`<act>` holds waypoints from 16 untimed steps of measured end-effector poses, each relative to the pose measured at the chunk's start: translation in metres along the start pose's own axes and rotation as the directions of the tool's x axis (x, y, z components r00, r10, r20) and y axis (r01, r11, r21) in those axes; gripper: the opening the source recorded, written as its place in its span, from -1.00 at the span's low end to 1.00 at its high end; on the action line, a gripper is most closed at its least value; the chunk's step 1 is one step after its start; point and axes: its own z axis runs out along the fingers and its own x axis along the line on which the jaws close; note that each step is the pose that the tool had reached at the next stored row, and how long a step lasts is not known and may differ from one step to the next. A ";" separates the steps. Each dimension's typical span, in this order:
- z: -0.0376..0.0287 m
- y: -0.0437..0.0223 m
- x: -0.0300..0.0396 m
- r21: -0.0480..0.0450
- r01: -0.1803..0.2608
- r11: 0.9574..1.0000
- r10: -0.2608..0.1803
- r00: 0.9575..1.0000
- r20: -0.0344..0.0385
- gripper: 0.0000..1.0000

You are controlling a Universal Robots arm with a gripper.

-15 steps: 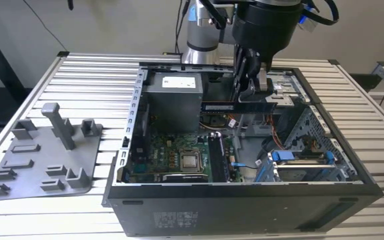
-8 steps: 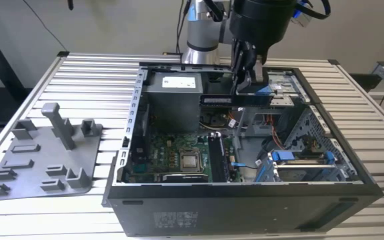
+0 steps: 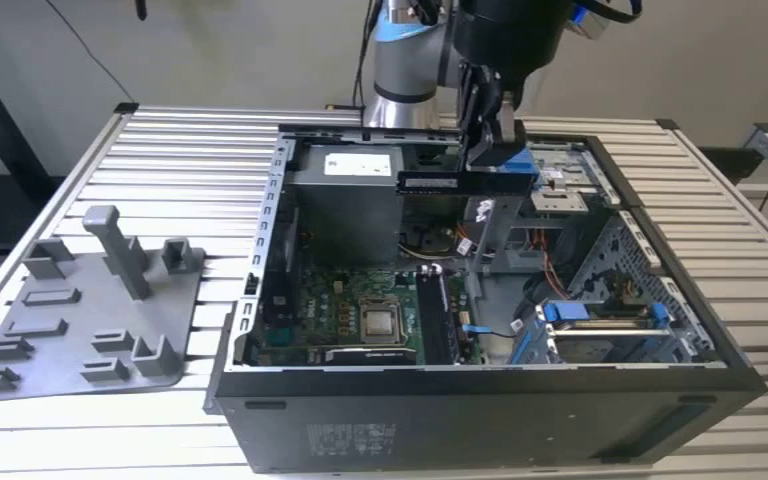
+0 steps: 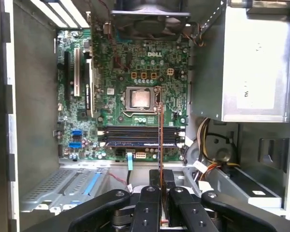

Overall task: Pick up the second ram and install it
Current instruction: 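Pick up the second ram and move it above second insertion slot, then insert the second ram into the second slot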

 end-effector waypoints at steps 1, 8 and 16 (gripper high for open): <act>0.0001 0.0000 -0.0028 0.000 0.000 1.000 0.000 1.000 0.000 -0.72; 0.0005 0.0001 -0.0190 0.000 -0.002 1.000 0.002 1.000 0.000 -0.72; 0.0005 0.0001 -0.0198 0.000 -0.012 1.000 0.012 1.000 0.000 -0.72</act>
